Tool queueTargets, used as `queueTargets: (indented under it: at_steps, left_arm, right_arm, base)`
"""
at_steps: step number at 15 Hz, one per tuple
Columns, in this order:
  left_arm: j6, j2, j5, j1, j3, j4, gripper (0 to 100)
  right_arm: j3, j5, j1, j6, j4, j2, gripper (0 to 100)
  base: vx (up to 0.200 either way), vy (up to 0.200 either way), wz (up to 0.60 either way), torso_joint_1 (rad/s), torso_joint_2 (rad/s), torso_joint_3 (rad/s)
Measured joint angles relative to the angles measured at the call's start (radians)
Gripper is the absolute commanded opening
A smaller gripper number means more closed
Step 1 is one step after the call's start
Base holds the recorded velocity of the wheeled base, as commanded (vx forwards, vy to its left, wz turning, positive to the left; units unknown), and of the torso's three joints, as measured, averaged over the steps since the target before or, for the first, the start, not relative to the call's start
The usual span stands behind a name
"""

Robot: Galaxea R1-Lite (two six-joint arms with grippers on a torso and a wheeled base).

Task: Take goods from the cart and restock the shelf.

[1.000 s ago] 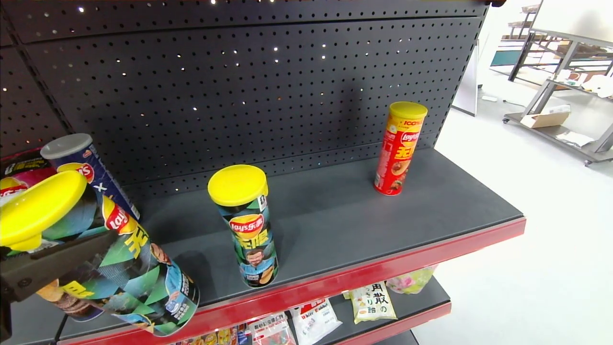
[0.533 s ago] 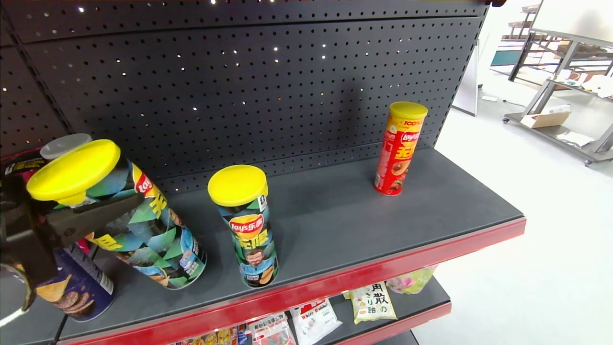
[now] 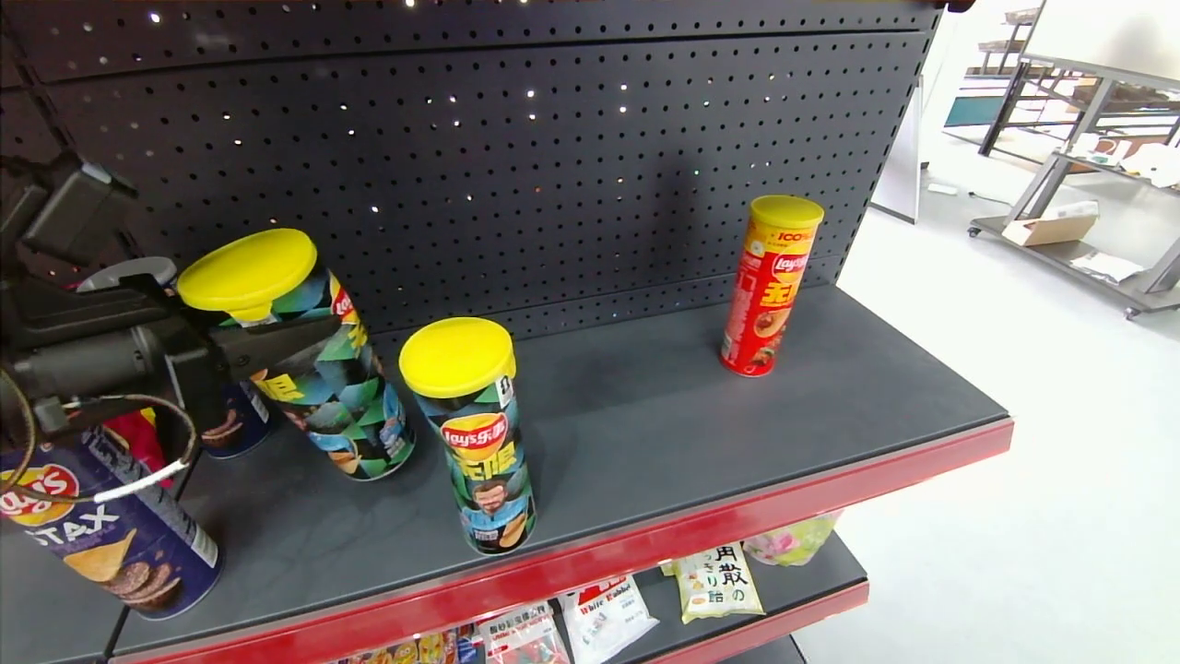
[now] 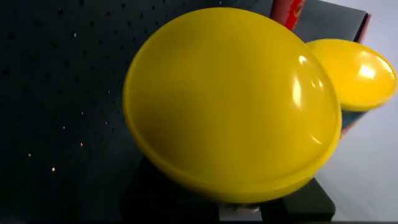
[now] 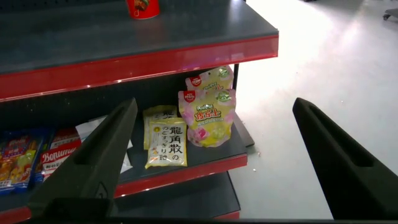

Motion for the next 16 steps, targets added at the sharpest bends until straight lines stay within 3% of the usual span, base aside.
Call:
queueTargets:
  at_steps: [6,10,16]
  left_arm:
    - [-0.001,0.132,0.044,-0.102,-0.074,-0.033,0]
    - [0.001,0.225,0.048,-0.115,-0.131,-0.099,0]
    - [0.001,0.333,0.054,-0.119,-0.179,-0.122,0]
  right_arm:
    - [0.000,0.000,0.000,0.000,0.000,0.000,100]
    - [0.000,0.000,0.000,0.000,0.000,0.000,100]
    - [0.000,0.000,0.000,0.000,0.000,-0.001,100]
  base:
    - [0.000,0.000,0.00,0.000,0.00,0.000]
    - [0.000,0.000,0.00,0.000,0.00,0.000]
    - [0.000,0.000,0.00,0.000,0.00,0.000]
